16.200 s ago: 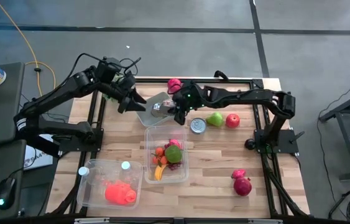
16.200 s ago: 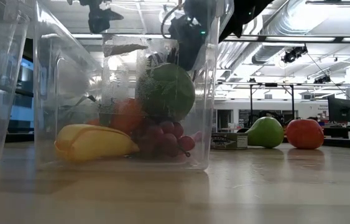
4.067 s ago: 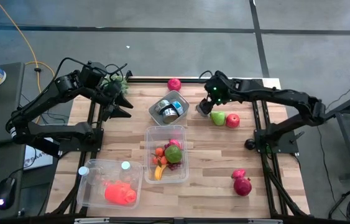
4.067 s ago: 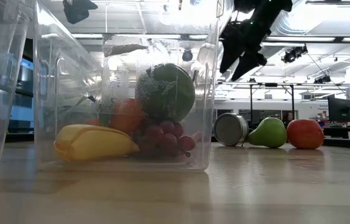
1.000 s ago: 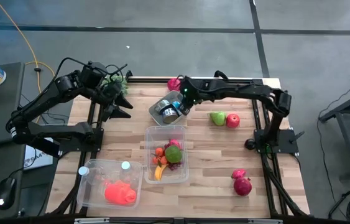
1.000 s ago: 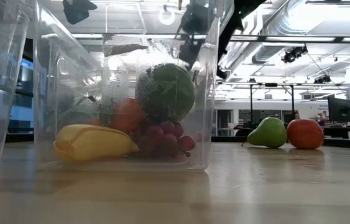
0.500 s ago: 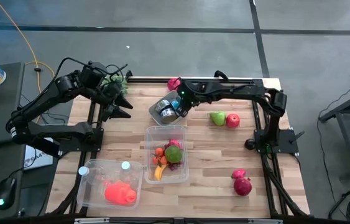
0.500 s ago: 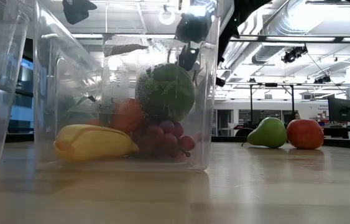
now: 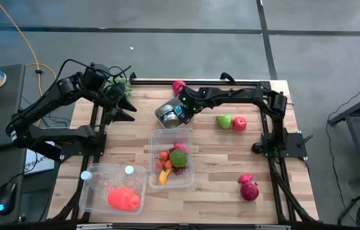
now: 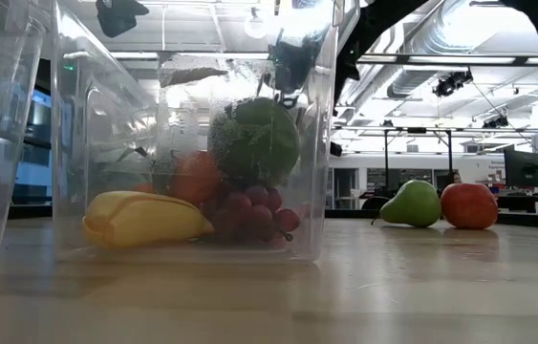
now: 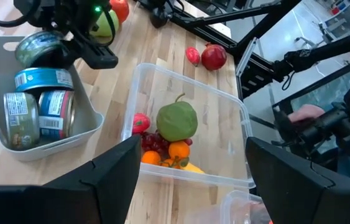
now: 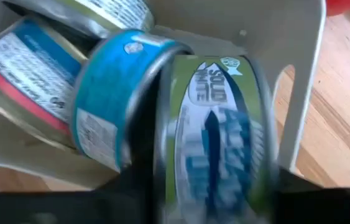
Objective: Pick & Place Food Item
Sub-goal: Put the tuna can into the gray bin, then put the green pear into the right transparent bin
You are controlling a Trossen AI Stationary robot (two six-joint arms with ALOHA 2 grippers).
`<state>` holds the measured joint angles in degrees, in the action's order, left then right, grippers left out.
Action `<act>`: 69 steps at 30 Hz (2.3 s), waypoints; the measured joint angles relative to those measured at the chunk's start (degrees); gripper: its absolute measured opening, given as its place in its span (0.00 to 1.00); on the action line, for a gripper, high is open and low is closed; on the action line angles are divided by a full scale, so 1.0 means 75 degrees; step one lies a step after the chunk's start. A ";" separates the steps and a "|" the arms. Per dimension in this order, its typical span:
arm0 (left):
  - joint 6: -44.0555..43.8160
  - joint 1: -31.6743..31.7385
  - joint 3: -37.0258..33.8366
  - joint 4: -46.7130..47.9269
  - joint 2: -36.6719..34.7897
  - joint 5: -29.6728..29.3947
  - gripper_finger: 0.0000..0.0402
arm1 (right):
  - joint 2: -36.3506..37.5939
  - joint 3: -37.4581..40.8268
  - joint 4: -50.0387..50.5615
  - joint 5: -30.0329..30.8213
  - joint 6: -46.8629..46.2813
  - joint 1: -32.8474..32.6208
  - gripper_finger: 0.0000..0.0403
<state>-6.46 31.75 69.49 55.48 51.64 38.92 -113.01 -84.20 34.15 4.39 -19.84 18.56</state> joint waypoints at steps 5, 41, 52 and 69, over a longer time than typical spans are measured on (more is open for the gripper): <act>0.0004 0.0000 0.0000 0.0000 0.0000 -0.0010 0.70 | 0.0086 0.0000 -0.0196 0.0047 0.0014 -0.0024 0.68; 0.0312 -0.0003 -0.0006 0.0129 0.0093 -0.0368 0.70 | 0.2162 0.0463 0.4843 -0.0545 0.0736 0.0188 0.92; 0.0356 -0.0003 -0.0006 0.0268 0.0093 -0.0370 0.70 | 0.2157 0.1897 0.4166 0.0254 0.0652 0.0383 0.91; 0.0293 -0.0003 -0.0006 0.0257 0.0090 -0.0370 0.70 | 0.2154 0.3678 0.1909 0.0518 0.1003 0.0282 0.92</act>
<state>-4.26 31.73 69.45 57.41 52.31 36.14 -96.86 -56.62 48.47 8.27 -12.31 20.67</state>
